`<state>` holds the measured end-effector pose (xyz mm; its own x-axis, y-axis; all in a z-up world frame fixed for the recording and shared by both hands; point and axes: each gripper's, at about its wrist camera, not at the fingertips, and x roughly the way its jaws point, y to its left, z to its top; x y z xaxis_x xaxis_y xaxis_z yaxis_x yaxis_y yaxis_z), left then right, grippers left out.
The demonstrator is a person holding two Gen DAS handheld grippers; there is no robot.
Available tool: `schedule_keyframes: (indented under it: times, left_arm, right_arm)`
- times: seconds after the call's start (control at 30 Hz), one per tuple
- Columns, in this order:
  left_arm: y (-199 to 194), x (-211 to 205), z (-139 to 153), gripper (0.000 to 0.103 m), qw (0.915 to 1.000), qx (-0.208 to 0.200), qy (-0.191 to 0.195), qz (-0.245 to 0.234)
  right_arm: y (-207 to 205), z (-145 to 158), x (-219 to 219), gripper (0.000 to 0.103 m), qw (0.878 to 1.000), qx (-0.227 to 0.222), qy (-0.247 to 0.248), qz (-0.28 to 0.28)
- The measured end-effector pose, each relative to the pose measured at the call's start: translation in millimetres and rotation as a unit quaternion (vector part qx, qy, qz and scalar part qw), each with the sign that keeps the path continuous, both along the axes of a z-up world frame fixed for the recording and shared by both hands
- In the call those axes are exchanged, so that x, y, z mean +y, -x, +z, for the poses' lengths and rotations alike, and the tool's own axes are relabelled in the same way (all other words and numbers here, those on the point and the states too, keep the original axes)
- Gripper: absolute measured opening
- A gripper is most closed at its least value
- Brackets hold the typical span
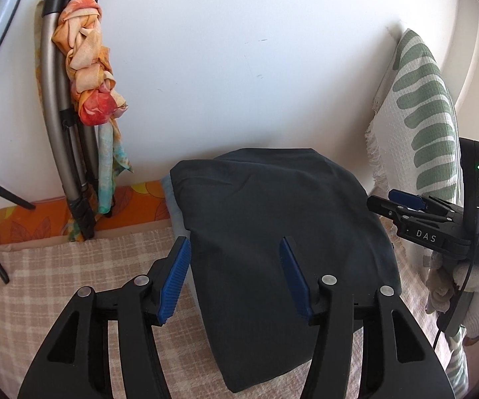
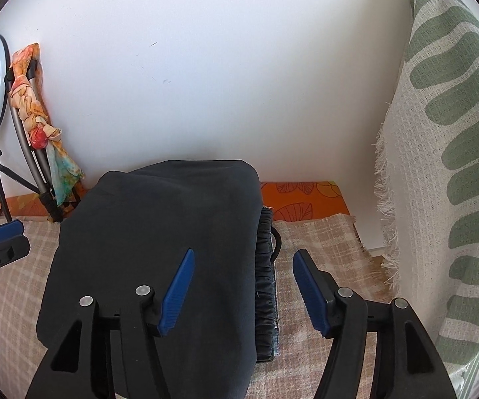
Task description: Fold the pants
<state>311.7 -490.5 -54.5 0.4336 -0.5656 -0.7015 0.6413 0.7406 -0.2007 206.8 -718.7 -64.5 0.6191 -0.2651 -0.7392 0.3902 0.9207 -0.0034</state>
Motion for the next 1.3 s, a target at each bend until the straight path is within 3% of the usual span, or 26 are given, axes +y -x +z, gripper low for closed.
schedule_keyframes:
  times: [0.33, 0.5, 0.6, 0.87, 1.3]
  left_arm:
    - [32, 19, 20, 0.055, 0.9998, -0.014, 0.010, -0.008]
    - [47, 29, 28, 0.055, 0.9998, -0.018, 0.010, -0.009]
    - [56, 37, 31, 0.064, 0.9997, -0.017, 0.015, -0.006]
    - [83, 59, 37, 0.069, 0.9996, -0.023, 0.016, 0.001]
    - [162, 105, 47, 0.071, 0.9980, -0.060, 0.014, -0.011]
  right_arm:
    - [33, 16, 23, 0.076, 1.000, -0.025, -0.009, 0.003]
    - [51, 25, 43, 0.083, 0.999, -0.031, 0.014, 0.006]
    - [63, 31, 54, 0.085, 0.999, -0.040, 0.014, 0.008]
    - [101, 45, 76, 0.092, 0.996, -0.082, -0.001, -0.022]
    - [170, 53, 138, 0.101, 0.993, -0.105, -0.019, -0.048]
